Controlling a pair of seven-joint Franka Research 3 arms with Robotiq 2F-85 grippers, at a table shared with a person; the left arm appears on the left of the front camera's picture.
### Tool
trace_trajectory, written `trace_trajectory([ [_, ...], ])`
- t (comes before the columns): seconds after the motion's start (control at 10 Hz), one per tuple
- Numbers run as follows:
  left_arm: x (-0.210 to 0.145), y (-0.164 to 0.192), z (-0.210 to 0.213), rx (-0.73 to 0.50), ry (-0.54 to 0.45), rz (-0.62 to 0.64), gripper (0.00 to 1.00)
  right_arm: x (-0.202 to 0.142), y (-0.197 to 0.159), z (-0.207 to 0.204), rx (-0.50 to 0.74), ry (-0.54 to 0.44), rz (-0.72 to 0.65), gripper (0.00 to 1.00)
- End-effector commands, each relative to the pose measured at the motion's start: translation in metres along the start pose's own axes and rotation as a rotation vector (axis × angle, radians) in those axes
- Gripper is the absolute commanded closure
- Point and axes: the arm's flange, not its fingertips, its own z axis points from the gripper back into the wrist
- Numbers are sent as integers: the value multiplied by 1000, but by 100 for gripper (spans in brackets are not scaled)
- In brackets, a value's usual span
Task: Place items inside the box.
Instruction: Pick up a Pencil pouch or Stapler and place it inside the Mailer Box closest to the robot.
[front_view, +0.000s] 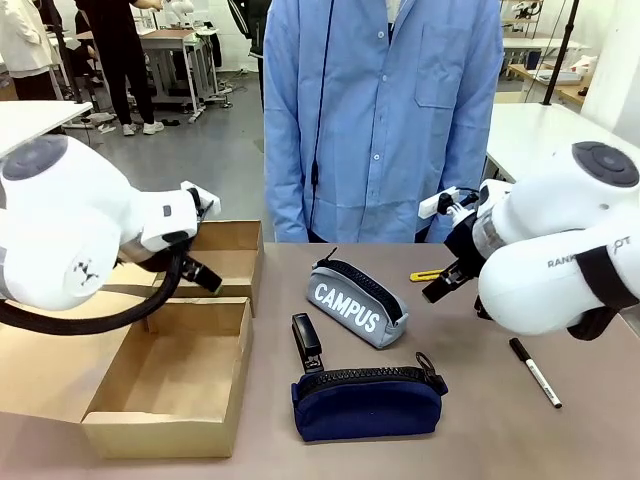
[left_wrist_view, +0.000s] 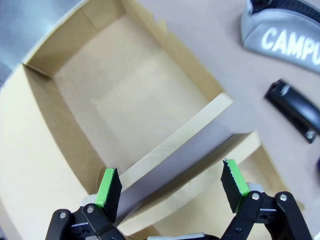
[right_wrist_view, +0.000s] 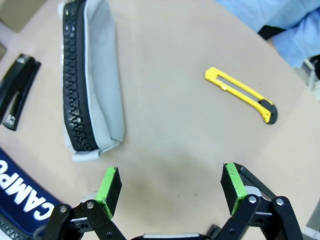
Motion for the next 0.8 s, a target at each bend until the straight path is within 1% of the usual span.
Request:
trace_trajectory([
  [0.0,-5,-1,81,-94,-84,42,0,-2,-25,55,69,-16,-92,0],
  [0.1,-5,-2,130,-115,-71,136,0,-9,-41,98,134,-37,-252,0],
  [0.2,-11,3,164,-164,-45,190,0,-24,-57,137,243,-2,-367,0],
  [0.3,-25,17,185,-215,-9,222,0,-47,-73,172,326,6,-508,0],
  [0.4,-41,43,202,-357,12,262,0,-79,-88,203,428,-31,-600,0],
  [0.5,-69,85,219,-535,-47,343,0,-122,-103,233,578,-139,-674,0],
  [0.6,-105,125,229,-665,-123,449,0,-165,-117,252,628,-234,-778,0],
  [0.7,-142,164,233,-760,-224,614,0,-207,-138,262,690,-318,-900,0],
])
